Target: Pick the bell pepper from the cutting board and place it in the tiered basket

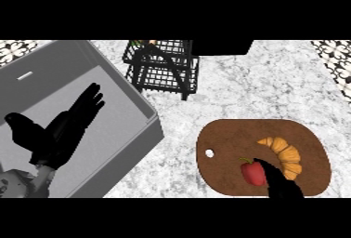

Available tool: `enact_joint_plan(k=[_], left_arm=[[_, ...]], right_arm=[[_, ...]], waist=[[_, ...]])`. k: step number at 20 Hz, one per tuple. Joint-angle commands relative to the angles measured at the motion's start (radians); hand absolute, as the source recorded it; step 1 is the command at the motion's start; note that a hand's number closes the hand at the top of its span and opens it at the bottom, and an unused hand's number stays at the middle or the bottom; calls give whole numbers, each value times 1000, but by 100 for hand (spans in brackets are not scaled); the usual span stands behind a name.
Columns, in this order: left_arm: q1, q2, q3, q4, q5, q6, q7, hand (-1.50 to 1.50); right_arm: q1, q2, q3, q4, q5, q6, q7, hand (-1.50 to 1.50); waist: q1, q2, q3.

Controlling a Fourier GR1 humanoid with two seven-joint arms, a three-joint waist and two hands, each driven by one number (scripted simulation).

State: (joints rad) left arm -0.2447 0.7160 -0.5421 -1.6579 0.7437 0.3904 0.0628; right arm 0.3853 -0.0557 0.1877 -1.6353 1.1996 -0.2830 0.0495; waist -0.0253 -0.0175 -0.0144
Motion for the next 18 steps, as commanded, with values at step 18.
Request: enact_joint_plan(k=[18], left_arm=[[-37, -88, -77, 118, -12, 31, -48, 0]], right_arm=[[-495, 55, 555, -549, 298, 272, 1167, 150]], waist=[[21, 18, 9]])
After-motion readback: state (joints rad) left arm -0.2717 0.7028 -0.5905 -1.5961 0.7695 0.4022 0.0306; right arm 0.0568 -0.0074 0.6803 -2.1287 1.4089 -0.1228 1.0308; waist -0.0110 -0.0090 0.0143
